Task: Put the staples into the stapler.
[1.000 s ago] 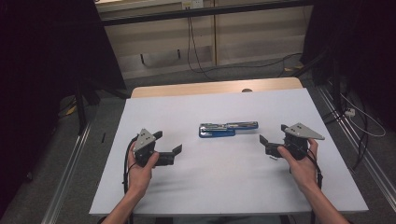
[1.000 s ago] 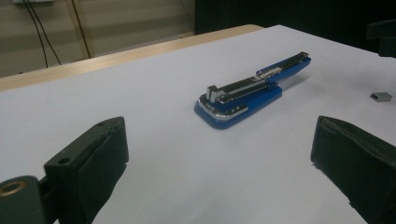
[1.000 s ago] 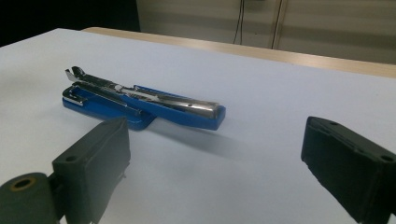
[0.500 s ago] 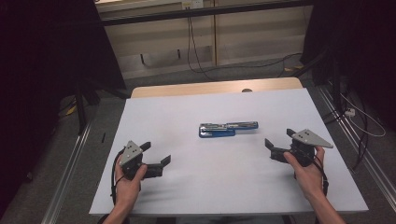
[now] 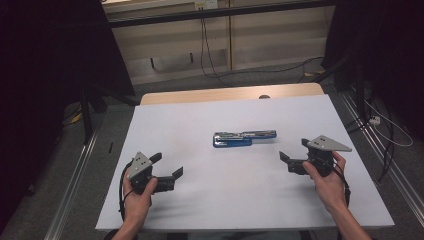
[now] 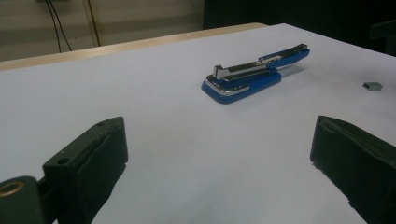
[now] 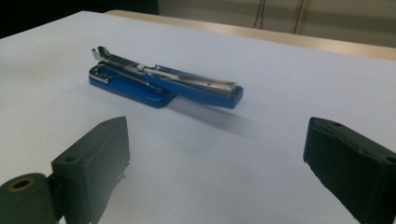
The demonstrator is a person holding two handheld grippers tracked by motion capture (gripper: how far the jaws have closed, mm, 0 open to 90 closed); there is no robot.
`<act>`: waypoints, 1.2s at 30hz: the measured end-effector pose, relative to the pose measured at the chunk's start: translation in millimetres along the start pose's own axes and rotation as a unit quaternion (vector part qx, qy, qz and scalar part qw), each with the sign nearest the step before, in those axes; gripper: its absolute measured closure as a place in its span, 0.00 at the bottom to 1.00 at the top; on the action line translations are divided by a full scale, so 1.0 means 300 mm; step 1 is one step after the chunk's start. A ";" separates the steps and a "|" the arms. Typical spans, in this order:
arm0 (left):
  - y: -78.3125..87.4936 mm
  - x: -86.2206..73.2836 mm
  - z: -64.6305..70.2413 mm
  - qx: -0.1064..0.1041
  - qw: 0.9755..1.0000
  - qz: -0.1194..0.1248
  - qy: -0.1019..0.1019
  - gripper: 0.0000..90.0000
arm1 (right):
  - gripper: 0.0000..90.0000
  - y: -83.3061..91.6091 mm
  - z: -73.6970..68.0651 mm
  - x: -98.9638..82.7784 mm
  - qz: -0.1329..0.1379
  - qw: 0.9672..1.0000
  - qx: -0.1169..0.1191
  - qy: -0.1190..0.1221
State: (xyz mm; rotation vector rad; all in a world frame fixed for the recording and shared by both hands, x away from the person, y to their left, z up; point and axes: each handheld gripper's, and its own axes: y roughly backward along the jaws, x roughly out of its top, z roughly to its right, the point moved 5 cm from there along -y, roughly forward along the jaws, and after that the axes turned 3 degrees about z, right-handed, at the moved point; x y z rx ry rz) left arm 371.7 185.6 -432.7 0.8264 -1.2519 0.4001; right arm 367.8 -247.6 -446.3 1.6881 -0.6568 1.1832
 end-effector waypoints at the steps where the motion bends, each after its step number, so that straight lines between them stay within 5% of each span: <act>1: 0.003 -0.001 0.000 -0.003 1.000 -0.001 0.000 0.05 | 0.08 -0.001 0.000 0.005 -0.006 1.000 0.006 0.001; 10: 0.022 -0.005 0.002 0.004 1.000 0.000 0.001 0.05 | 0.12 -0.017 0.021 0.019 -0.078 0.996 0.035 0.006; 20: 0.010 -0.012 -0.002 0.008 1.000 -0.002 0.004 0.05 | 0.16 -0.014 0.053 -0.005 -0.152 0.986 0.069 0.004; 25: 0.014 -0.017 -0.005 0.008 1.000 -0.008 0.004 0.06 | 0.11 -0.011 0.069 -0.009 -0.166 0.985 0.050 0.023; 29: 0.024 -0.019 -0.005 0.012 1.000 -0.006 0.005 0.06 | 0.12 -0.010 0.068 -0.022 -0.183 0.981 0.062 0.027; 36: 0.047 -0.033 0.003 0.018 1.000 -0.011 0.004 0.06 | 0.32 -0.009 0.057 -0.030 -0.211 0.972 0.102 0.026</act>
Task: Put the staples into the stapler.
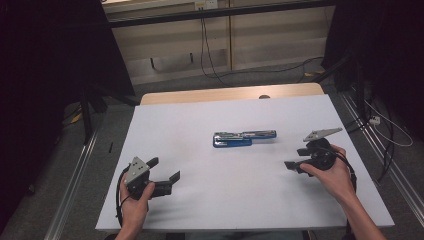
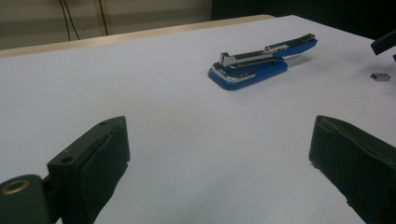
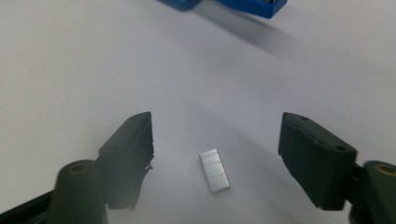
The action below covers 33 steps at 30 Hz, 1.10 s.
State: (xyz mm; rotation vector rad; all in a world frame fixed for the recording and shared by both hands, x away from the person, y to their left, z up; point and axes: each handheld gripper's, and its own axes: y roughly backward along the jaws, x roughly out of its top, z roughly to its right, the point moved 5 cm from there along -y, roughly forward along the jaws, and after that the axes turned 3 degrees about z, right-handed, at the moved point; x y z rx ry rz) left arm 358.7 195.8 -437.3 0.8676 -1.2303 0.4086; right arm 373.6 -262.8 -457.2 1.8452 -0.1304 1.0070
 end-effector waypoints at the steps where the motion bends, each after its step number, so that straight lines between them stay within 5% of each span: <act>1: 0.003 -0.003 0.001 0.000 1.000 -0.001 0.001 0.06 | 0.34 -0.001 -0.001 -0.003 -0.007 1.000 0.003 -0.001; 14: 0.020 -0.020 0.026 -0.013 1.000 -0.013 -0.021 0.06 | 0.58 -0.008 0.001 -0.009 -0.067 0.998 0.012 0.012; 33: 0.003 -0.015 0.027 -0.016 0.999 -0.014 -0.023 0.04 | 0.75 -0.033 0.010 -0.032 -0.118 0.992 0.011 0.037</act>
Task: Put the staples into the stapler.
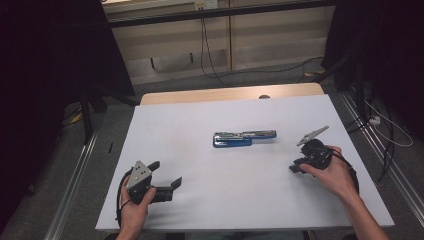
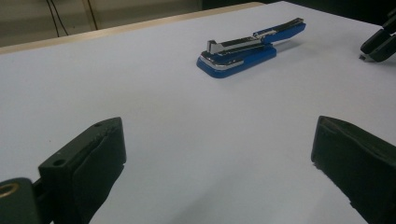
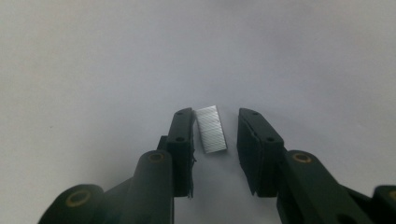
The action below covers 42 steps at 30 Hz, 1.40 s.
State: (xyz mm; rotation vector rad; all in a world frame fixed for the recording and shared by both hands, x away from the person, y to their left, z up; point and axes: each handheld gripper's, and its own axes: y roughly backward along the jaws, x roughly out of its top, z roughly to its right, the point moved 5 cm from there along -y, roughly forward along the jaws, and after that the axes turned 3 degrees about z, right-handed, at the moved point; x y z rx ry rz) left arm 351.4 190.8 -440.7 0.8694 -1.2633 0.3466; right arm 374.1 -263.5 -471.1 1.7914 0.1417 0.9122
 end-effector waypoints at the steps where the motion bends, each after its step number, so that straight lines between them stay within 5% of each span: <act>1: 0.000 0.000 0.000 0.000 1.000 0.000 0.001 0.04 | 0.75 -0.002 -0.002 0.001 0.000 1.000 -0.001 0.002; 13: -0.005 0.007 0.010 -0.009 1.000 0.004 -0.004 0.05 | 0.84 -0.009 -0.013 0.003 -0.009 0.999 -0.035 0.014; 42: -0.018 0.002 0.011 -0.014 1.000 -0.006 -0.002 0.04 | 0.88 -0.005 -0.010 -0.001 0.009 1.000 -0.029 0.000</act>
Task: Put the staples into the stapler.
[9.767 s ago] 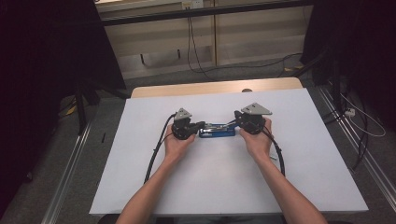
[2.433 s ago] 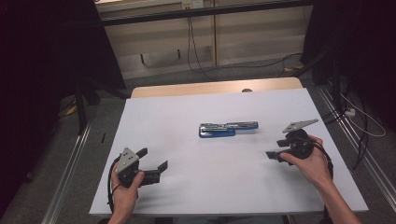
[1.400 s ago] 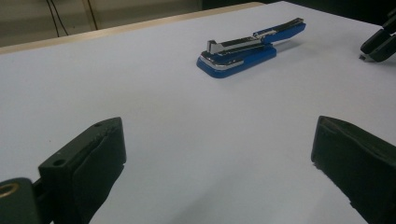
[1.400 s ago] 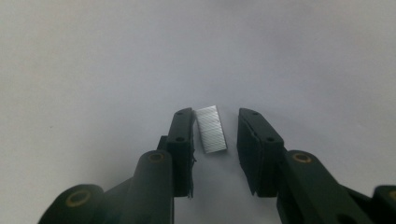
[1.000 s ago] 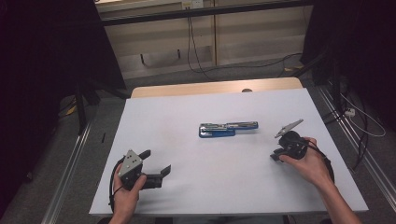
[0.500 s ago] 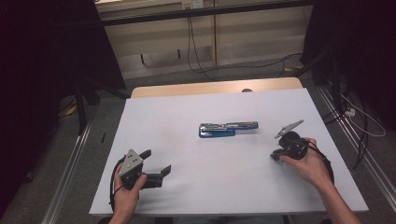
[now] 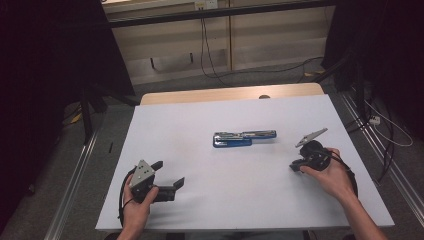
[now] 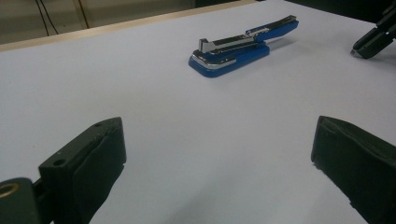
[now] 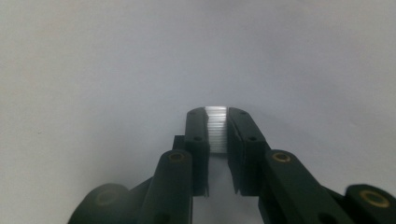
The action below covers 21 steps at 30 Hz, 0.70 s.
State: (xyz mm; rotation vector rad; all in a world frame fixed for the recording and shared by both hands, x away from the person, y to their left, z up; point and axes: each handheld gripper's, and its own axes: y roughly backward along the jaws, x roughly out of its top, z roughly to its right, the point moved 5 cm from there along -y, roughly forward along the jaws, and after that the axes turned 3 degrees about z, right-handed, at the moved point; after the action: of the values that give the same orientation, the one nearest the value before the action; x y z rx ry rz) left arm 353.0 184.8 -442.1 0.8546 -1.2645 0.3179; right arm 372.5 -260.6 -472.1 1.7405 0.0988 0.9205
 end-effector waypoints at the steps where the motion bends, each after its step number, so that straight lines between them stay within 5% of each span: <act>1: 0.001 0.001 -0.001 0.000 1.000 0.000 -0.001 0.04 | 0.88 0.000 0.000 0.001 0.001 1.000 0.000 0.000; 15: 0.001 0.001 -0.008 0.003 1.000 0.002 0.007 0.04 | 0.88 0.027 0.013 0.012 0.045 0.999 -0.001 -0.028; 21: -0.003 -0.002 -0.012 0.001 1.000 -0.003 0.011 0.04 | 0.88 0.026 0.004 0.023 0.054 0.998 0.008 -0.005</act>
State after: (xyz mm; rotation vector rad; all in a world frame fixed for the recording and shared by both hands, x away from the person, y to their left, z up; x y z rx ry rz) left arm 355.8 187.0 -443.3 0.8551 -1.2399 0.3233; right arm 375.1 -261.3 -462.0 1.7788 0.0049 0.9917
